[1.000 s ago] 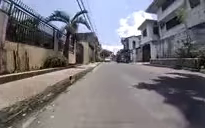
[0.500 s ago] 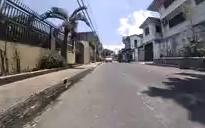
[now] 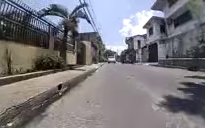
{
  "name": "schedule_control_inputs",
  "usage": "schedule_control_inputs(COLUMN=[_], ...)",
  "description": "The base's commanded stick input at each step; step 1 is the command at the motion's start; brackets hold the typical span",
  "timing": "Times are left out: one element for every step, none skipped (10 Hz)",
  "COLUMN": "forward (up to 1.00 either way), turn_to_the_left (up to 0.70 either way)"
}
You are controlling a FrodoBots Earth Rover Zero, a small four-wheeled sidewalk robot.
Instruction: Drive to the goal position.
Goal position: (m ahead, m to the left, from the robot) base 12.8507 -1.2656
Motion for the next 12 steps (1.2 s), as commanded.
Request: schedule_control_inputs(forward=[1.0,1.0,1.0,1.0,1.0,0.86,0.15,0.0,0.0,0.0,0.0,0.0], turn_to_the_left=[0.0,0.0,0.0,0.0,0.0,0.0,0.0,0.0,0.0,0.0,0.0,0.0])
